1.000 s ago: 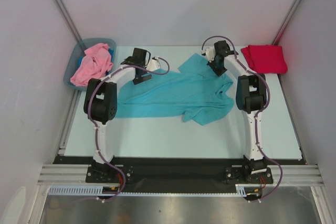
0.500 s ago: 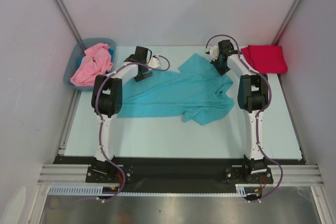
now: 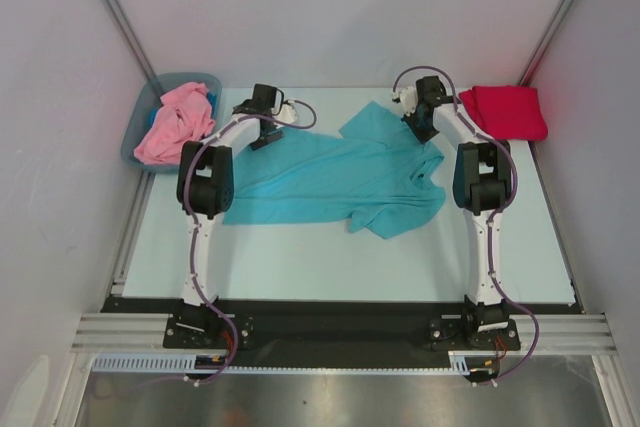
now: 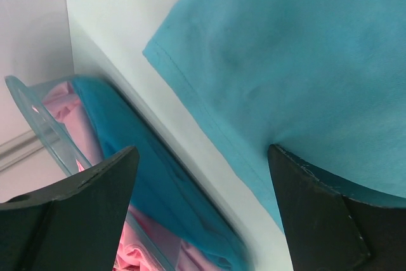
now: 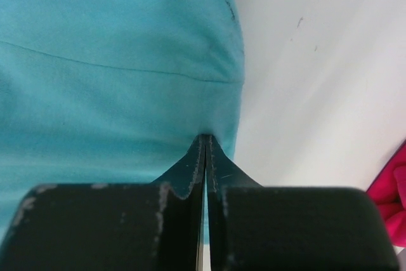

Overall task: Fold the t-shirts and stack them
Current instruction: Flatten the tshirt out

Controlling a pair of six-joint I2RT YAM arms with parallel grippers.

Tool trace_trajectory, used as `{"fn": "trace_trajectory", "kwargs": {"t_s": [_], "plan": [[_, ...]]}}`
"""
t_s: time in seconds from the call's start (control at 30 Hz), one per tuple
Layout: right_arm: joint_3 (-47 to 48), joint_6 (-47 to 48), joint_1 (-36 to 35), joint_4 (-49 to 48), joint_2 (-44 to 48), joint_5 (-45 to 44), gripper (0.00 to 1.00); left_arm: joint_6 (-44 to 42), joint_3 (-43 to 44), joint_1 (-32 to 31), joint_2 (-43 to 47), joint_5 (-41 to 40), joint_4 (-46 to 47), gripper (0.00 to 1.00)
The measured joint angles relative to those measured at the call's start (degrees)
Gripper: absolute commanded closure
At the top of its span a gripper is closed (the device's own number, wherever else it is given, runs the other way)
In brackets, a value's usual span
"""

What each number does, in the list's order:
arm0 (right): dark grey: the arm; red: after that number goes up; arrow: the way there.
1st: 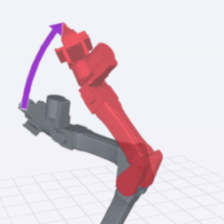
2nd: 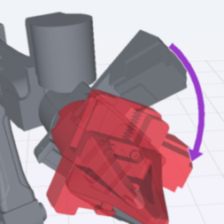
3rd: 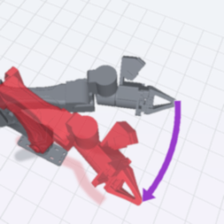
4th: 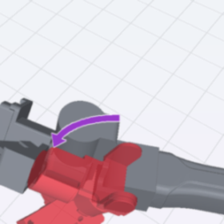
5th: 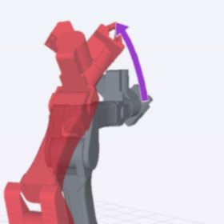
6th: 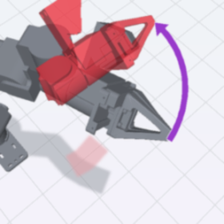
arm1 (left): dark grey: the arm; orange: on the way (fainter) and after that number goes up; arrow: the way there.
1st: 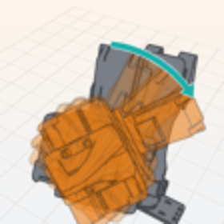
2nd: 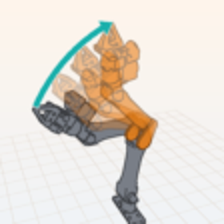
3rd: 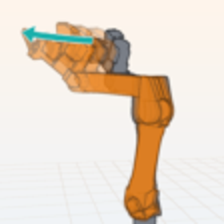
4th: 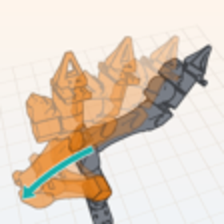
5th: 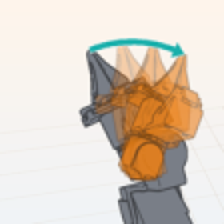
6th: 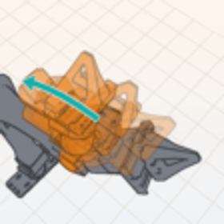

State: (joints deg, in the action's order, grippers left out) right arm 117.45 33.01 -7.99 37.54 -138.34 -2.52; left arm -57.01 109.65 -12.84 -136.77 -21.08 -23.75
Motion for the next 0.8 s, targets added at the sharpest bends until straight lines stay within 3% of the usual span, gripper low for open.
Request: {"fn": "trace_trajectory", "kwargs": {"t_s": [0.57, 0.8], "plan": [[-0.11, 2.49, 3.69, -4.68, -1.01, -2.47, 1.00, -0.55, 0.00, 1.92, -0.42, -3.85, -1.25, 0.11], [-0.11, 3.06, 3.72, -5.22, -1.18, -3.15, 1.00, -0.50, 0.22, 1.88, -0.52, -4.37, -1.22, 0.04]]}}
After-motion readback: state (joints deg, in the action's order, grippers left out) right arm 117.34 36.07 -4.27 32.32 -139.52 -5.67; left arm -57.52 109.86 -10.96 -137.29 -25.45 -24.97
